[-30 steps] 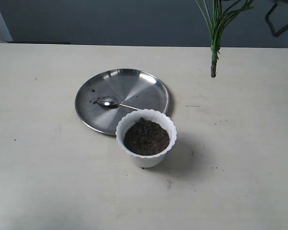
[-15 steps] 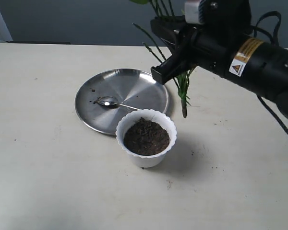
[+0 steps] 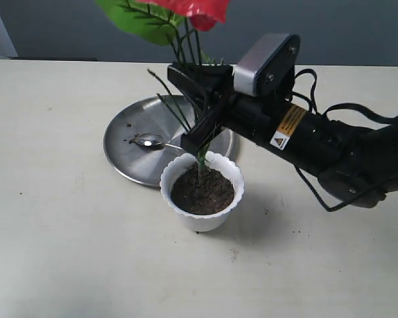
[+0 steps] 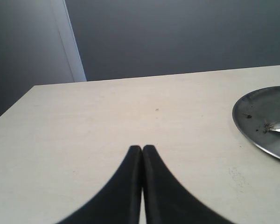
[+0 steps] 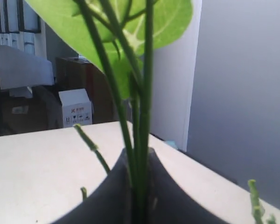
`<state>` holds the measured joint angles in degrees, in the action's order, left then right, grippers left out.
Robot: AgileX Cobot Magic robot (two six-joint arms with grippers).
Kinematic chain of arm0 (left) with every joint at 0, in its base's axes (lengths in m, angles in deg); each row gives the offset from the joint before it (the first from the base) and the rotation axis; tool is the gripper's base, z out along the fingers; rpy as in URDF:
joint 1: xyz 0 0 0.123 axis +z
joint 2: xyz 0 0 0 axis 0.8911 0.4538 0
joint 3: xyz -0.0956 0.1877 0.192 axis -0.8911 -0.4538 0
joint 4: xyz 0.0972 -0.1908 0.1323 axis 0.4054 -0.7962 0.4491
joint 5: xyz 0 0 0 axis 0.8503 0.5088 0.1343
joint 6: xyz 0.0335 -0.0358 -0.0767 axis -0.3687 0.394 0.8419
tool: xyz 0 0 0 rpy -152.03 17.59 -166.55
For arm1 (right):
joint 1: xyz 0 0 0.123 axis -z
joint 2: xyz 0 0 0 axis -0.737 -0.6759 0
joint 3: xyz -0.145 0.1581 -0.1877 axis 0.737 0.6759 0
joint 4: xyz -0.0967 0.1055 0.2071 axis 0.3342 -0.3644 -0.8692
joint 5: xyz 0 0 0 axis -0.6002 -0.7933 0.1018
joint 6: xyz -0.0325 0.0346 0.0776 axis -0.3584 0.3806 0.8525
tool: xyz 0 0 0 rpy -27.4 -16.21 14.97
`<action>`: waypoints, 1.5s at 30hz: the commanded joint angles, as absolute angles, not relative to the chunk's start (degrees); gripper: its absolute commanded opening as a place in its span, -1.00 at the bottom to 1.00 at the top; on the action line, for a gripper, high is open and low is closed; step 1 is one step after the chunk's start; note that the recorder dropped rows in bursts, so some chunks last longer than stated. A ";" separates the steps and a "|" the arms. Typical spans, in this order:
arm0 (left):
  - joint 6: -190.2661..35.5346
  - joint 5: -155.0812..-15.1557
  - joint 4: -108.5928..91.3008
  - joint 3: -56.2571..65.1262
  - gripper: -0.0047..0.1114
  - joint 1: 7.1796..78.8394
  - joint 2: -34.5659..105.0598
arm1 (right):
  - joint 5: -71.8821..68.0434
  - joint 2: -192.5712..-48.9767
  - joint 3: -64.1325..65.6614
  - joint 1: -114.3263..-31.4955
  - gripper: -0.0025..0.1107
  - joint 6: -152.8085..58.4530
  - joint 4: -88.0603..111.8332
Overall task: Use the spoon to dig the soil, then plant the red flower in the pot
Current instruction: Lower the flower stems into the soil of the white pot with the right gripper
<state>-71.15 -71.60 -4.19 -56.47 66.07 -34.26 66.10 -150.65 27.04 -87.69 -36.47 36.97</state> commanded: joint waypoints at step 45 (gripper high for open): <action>-70.93 -71.86 -4.07 -56.26 -0.91 65.71 -34.57 | 56.83 -162.45 27.60 -87.48 -0.97 -25.64 48.78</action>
<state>-71.15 -71.60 -4.19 -56.47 66.07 -34.26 64.89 -160.73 26.29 -87.61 -26.85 44.26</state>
